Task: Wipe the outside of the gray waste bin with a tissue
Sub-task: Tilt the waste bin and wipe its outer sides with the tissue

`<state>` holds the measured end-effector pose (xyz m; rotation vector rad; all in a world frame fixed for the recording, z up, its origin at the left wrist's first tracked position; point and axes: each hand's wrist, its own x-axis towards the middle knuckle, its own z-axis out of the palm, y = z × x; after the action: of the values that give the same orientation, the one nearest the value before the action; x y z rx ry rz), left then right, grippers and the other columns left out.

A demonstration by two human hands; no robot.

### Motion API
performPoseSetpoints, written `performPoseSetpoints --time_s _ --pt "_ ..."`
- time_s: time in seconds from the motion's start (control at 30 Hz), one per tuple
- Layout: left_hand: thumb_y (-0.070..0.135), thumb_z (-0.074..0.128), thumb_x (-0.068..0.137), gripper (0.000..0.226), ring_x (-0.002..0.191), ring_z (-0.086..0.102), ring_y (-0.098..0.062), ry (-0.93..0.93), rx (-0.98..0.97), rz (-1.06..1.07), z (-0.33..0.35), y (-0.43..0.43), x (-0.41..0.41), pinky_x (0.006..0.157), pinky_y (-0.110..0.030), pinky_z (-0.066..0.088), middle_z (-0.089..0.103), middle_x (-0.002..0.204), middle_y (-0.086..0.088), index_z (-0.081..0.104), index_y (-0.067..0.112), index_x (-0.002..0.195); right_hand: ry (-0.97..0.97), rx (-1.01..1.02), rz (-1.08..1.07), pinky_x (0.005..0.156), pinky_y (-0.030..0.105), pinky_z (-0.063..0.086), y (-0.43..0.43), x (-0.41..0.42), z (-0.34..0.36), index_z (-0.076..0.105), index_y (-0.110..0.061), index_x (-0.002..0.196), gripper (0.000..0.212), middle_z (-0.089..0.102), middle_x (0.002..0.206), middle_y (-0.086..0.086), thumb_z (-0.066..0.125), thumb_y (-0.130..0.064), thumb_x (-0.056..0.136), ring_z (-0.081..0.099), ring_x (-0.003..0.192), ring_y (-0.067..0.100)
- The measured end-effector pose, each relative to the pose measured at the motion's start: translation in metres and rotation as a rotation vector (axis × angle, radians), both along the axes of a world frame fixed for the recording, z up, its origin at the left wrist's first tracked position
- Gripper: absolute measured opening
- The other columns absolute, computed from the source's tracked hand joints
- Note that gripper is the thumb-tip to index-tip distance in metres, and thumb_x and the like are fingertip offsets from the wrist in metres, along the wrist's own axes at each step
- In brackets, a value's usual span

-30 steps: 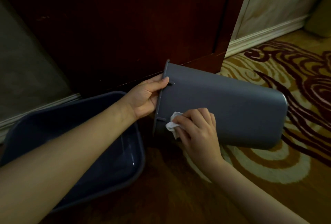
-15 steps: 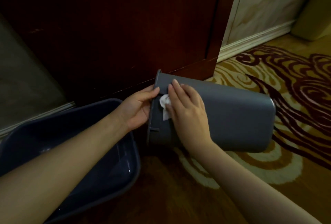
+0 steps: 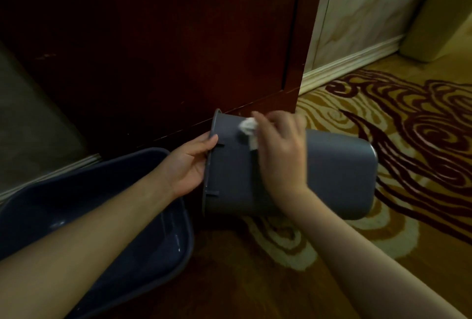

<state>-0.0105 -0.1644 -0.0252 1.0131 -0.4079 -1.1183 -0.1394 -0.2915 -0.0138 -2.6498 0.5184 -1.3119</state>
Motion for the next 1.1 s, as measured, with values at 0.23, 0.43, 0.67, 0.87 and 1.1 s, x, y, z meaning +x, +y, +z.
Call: performPoseSetpoints --time_s 0.23,0.43,0.67,0.87,1.1 --pt "0.022 0.055 0.081 0.033 0.099 0.069 -0.019 -0.008 -0.022 -0.001 0.001 -0.001 -0.002 0.075 -0.031 0.056 0.073 0.107 -0.007 0.067 0.017 0.112 0.238 -0.162 0.145 0.098 0.037 0.029 0.023 -0.003 -0.028 0.045 -0.002 0.131 0.053 0.053 0.127 0.016 0.054 -0.018 0.081 0.039 0.114 0.027" --pt "0.018 0.048 0.089 0.028 0.093 0.071 -0.017 -0.015 0.011 0.074 0.007 -0.010 0.000 0.072 -0.033 0.059 0.075 0.099 -0.002 0.062 0.019 0.113 0.229 -0.078 -0.037 0.090 0.041 0.038 -0.032 -0.053 -0.047 0.048 -0.005 0.128 0.047 0.051 0.124 0.018 0.053 -0.016 0.082 0.045 0.107 0.031" --pt "0.019 0.046 0.092 0.028 0.090 0.071 -0.017 -0.004 0.026 0.085 0.010 -0.012 0.000 0.069 -0.033 0.059 0.076 0.096 -0.001 0.062 0.020 0.115 -0.028 0.215 -0.343 0.078 0.037 0.044 -0.065 -0.074 -0.033 0.059 -0.005 0.106 0.019 0.056 0.103 0.018 0.050 -0.008 0.090 0.047 0.094 0.029" --pt "0.018 0.042 0.095 0.024 0.080 0.073 -0.014 -0.003 0.008 0.141 0.013 -0.020 -0.002 0.064 -0.029 0.059 0.077 0.085 -0.001 0.063 0.017 0.106 0.097 0.034 0.197 0.075 0.028 0.045 0.051 -0.034 -0.048 0.058 -0.011 0.114 0.027 0.059 0.103 0.008 0.047 -0.018 0.090 0.051 0.089 0.018" --pt "0.019 0.043 0.094 0.024 0.085 0.073 -0.015 -0.006 0.026 0.118 0.011 -0.017 -0.001 0.062 -0.031 0.059 0.077 0.090 -0.001 0.065 0.019 0.106 0.159 0.049 0.142 0.080 0.031 0.043 0.009 -0.059 -0.067 0.055 -0.010 0.113 0.030 0.055 0.104 0.009 0.055 -0.013 0.082 0.047 0.092 0.018"
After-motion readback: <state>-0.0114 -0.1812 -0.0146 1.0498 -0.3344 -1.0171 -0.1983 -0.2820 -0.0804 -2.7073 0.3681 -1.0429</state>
